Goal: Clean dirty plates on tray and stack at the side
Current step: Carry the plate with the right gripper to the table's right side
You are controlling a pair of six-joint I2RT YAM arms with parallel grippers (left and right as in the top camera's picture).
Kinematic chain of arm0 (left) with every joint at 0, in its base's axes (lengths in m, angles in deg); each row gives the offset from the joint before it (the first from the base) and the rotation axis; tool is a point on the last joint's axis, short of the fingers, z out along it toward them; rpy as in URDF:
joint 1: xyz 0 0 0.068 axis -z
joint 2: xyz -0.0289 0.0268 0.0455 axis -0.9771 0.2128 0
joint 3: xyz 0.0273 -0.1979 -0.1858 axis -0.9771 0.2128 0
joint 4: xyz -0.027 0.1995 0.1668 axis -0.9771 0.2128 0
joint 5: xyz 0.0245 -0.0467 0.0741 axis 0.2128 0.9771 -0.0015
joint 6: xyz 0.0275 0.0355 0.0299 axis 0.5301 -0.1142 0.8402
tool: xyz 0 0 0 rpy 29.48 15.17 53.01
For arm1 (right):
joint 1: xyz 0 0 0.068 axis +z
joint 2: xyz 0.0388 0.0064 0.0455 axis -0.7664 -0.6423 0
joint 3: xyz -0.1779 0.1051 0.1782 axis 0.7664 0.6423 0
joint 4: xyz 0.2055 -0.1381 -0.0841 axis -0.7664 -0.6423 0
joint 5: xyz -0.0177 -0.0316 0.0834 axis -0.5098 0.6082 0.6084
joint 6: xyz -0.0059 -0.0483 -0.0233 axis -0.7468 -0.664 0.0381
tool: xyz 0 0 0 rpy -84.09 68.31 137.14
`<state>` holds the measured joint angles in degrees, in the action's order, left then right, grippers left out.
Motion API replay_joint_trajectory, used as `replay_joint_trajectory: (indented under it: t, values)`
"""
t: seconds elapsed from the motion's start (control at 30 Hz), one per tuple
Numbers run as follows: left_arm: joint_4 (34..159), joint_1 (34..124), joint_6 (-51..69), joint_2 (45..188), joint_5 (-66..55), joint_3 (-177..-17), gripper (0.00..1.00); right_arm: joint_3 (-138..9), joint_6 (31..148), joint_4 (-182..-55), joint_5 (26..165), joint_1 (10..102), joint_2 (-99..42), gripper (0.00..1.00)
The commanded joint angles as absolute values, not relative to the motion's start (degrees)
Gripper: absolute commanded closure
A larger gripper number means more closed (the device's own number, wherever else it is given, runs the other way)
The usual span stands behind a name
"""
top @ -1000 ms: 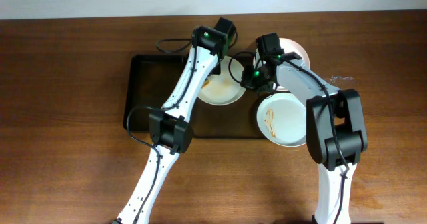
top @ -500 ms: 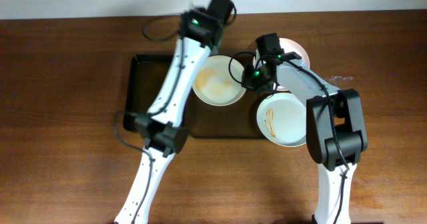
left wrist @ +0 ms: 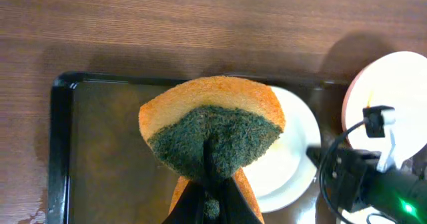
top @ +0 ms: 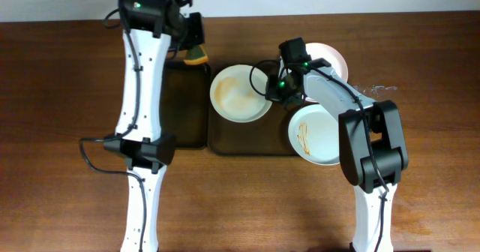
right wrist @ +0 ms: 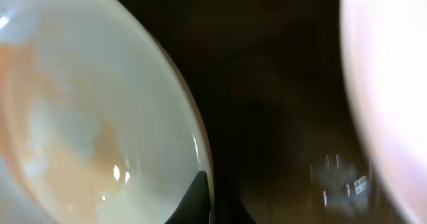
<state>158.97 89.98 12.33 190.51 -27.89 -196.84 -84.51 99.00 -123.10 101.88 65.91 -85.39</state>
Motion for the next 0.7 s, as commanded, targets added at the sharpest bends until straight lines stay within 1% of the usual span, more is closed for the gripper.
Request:
replay_joint_trajectory:
  t: [0.0, 0.1, 0.27, 0.37, 0.47, 0.67]
  values:
    - [159.0, 87.7, 13.4, 190.6, -23.4, -196.8, 1.00, -83.8, 96.6, -128.2, 97.0, 66.9, -80.0, 0.96]
    - [159.0, 86.1, 13.4, 190.6, -22.1, -196.8, 1.00, -83.8, 96.6, -132.4, 88.0, 67.7, -73.8, 0.96]
    - [159.0, 84.6, 13.4, 190.7, -22.1, -196.8, 1.00, -83.8, 96.7, -136.9, 62.3, 73.6, -66.4, 0.96]
    - [159.0, 83.8, 13.4, 190.7, -22.1, -196.8, 1.00, -83.8, 97.2, -138.1, 47.4, 79.3, -66.0, 0.96]
    - [159.0, 83.5, 13.4, 190.8, -22.2, -196.8, 1.00, -83.8, 101.5, -140.3, 32.1, 85.5, -66.0, 0.96]
    - [159.0, 83.5, 13.4, 191.0, -22.1, -195.9, 1.00, -83.8, 103.5, -141.9, 13.8, 93.6, -66.0, 0.96]
